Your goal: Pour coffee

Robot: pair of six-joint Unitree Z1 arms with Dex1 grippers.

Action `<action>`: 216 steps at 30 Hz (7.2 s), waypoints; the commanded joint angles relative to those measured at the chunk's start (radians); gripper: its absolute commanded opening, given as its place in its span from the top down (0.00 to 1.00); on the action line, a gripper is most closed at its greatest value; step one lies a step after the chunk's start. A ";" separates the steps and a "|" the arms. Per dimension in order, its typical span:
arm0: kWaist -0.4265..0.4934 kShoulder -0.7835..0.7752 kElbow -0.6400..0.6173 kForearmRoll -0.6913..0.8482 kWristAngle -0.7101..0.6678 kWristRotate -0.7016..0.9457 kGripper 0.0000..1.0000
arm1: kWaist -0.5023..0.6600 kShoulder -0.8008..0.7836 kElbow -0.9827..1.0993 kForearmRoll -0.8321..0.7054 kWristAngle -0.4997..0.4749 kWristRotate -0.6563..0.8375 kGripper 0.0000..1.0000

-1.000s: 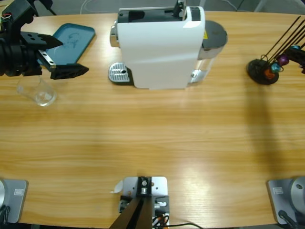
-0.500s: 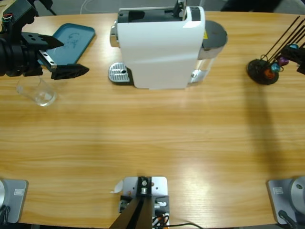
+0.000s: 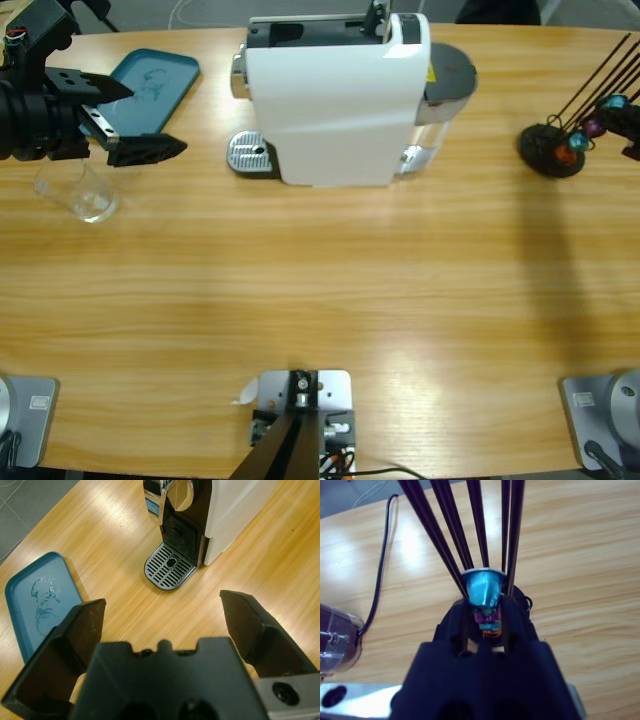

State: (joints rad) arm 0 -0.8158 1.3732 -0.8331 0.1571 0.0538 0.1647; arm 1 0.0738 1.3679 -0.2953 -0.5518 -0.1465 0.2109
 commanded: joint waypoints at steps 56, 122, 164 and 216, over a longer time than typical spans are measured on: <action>-0.072 -0.181 0.088 0.083 -0.024 -0.005 0.00 | 0.688 0.091 -0.827 0.759 0.429 -0.400 1.00; -0.072 -0.153 0.161 0.044 -0.031 -0.071 0.00 | 0.698 0.459 -1.091 0.773 0.216 -0.501 1.00; -0.072 -0.295 0.216 0.044 0.075 -0.261 0.00 | 0.957 0.081 -0.882 0.909 -0.218 0.134 1.00; -0.072 -0.277 0.223 0.037 0.057 -0.275 0.00 | 0.834 0.627 -0.923 0.573 -0.046 0.359 1.00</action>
State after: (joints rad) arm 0 -0.8813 1.0687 -0.6182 0.1961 0.1236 -0.1069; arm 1 0.8693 1.8216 -1.2593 -0.1403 -0.1610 0.6151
